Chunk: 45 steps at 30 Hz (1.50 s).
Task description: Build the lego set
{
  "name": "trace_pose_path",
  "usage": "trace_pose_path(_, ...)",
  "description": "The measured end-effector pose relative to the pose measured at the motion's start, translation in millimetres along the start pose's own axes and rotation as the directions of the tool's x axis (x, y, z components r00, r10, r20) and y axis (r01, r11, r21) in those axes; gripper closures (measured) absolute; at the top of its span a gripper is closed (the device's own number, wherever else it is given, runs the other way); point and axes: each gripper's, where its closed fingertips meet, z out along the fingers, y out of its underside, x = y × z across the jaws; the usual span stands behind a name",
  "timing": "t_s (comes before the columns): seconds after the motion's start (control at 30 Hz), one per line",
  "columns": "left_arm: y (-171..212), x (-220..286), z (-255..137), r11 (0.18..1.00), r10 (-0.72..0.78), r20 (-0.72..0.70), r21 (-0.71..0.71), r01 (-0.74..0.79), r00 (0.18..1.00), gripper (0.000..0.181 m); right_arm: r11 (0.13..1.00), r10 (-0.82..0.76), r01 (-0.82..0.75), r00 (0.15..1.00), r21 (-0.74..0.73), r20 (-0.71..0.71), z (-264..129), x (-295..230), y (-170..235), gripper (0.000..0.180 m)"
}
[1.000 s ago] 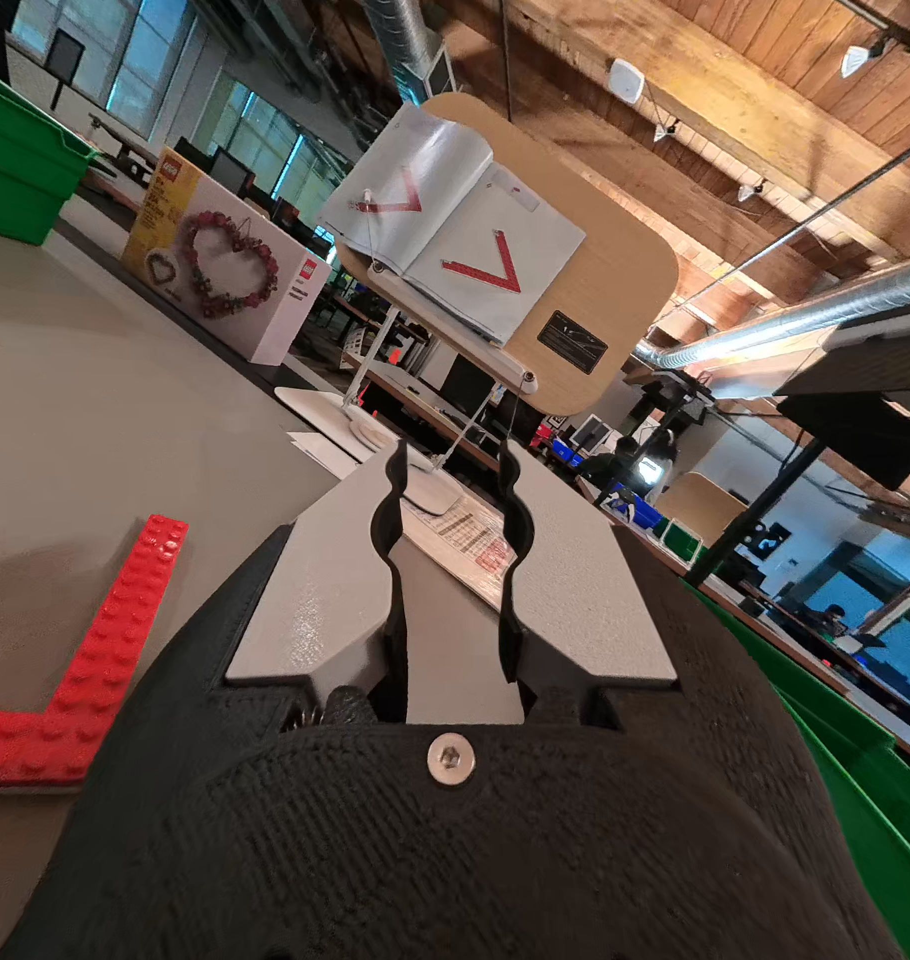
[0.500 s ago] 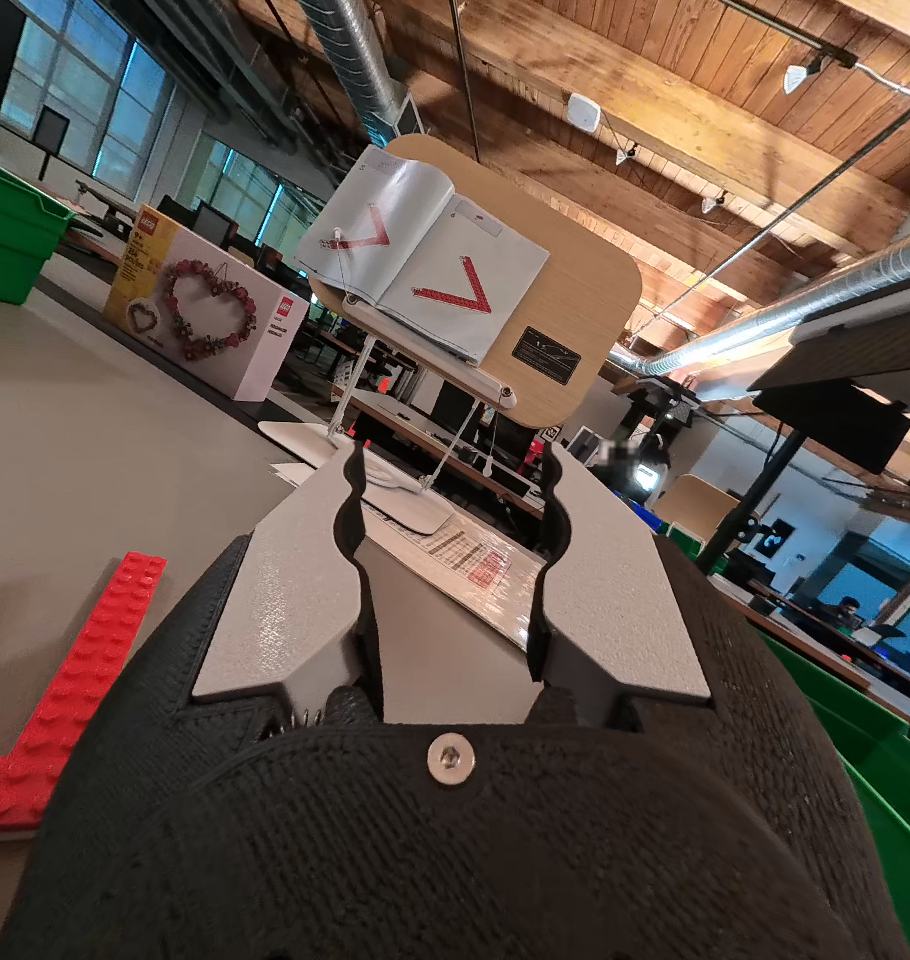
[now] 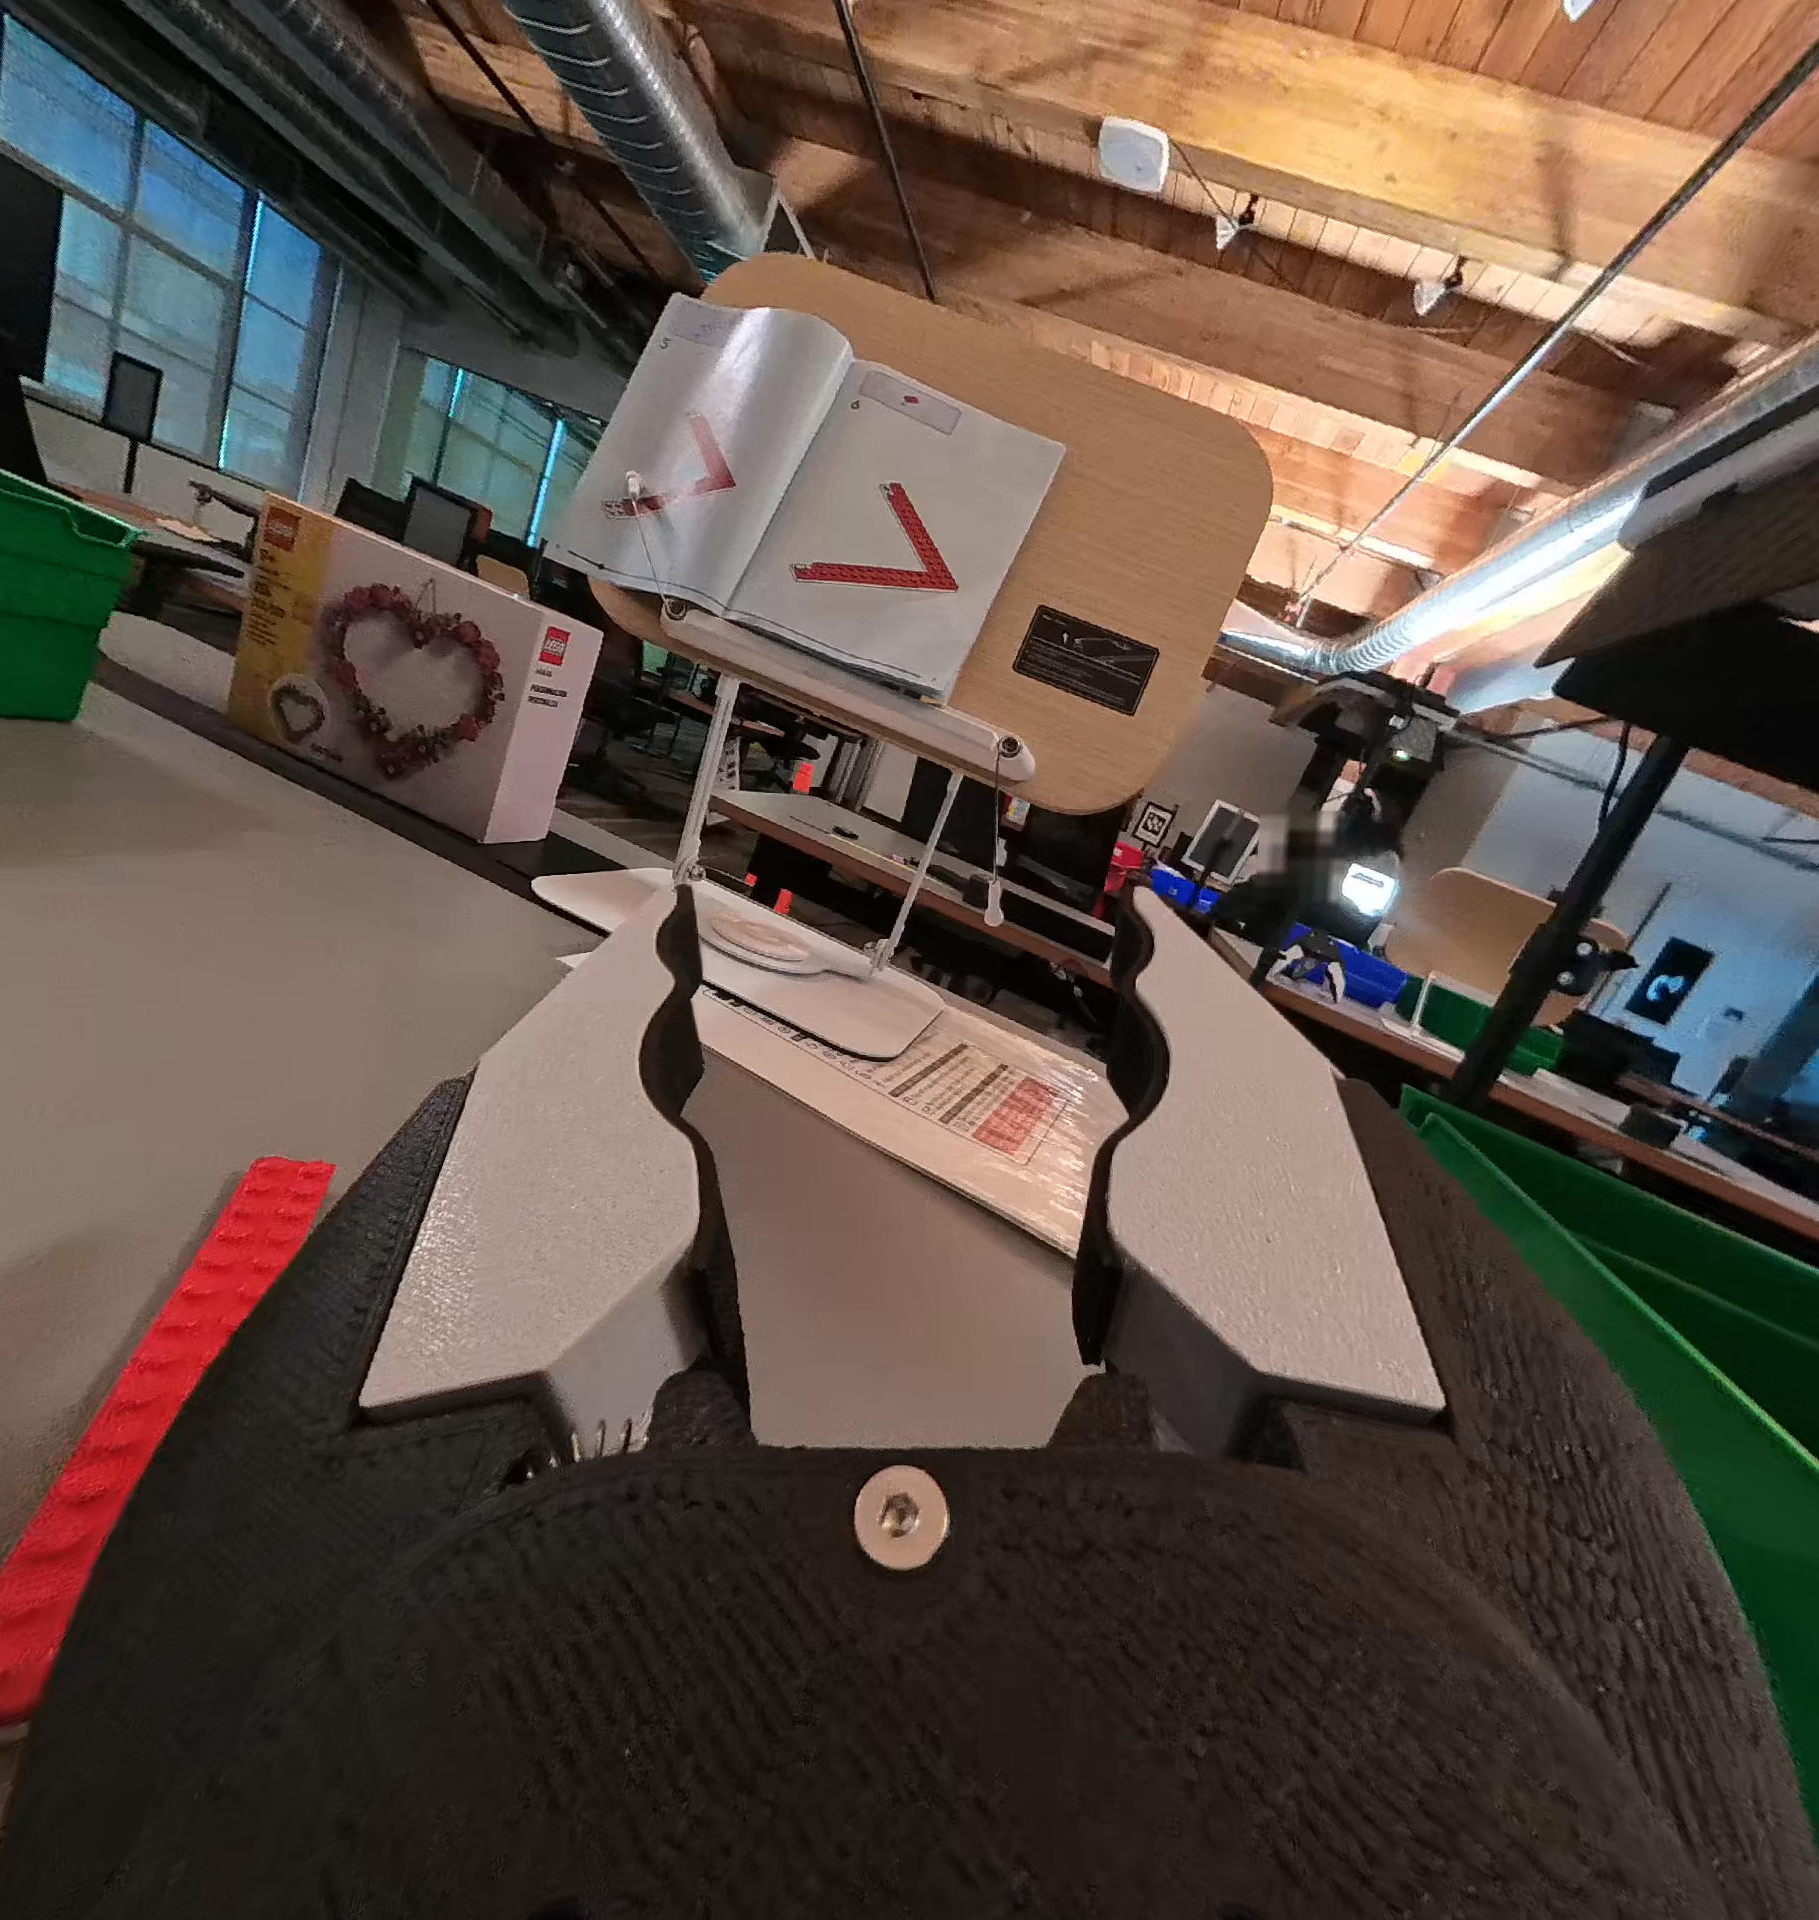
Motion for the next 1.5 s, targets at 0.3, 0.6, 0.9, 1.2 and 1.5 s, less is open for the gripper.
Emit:
trace_pose_path(0.3,176.6,-93.6,23.7,0.576,-0.386,0.157,-0.728,0.371,0.909,0.124,0.999,-0.033,0.033,0.999,0.001,0.033,6.0,-8.4,1.4,0.101)
trace_pose_path(0.6,242.0,-121.8,39.1,0.361,-0.437,0.359,-0.769,0.527,0.824,0.145,1.000,-0.024,0.024,0.999,0.000,0.044,6.5,-9.7,2.4,0.101)
trace_pose_path(0.9,266.7,-135.7,35.2,0.309,-0.270,0.433,-0.807,0.503,0.860,0.149,1.000,-0.030,0.030,0.998,-0.005,0.064,7.6,-14.0,3.4,0.101)
trace_pose_path(1.2,280.7,-137.7,38.4,0.286,-0.203,0.466,-0.813,0.507,0.861,0.155,1.000,-0.021,0.022,0.998,-0.009,0.066,8.1,-14.3,4.2,0.101)
trace_pose_path(1.5,280.2,-136.4,41.0,0.293,-0.226,0.484,-0.794,0.532,0.846,0.165,1.000,-0.003,0.005,0.997,-0.016,0.072,9.0,-14.9,5.8,0.102)
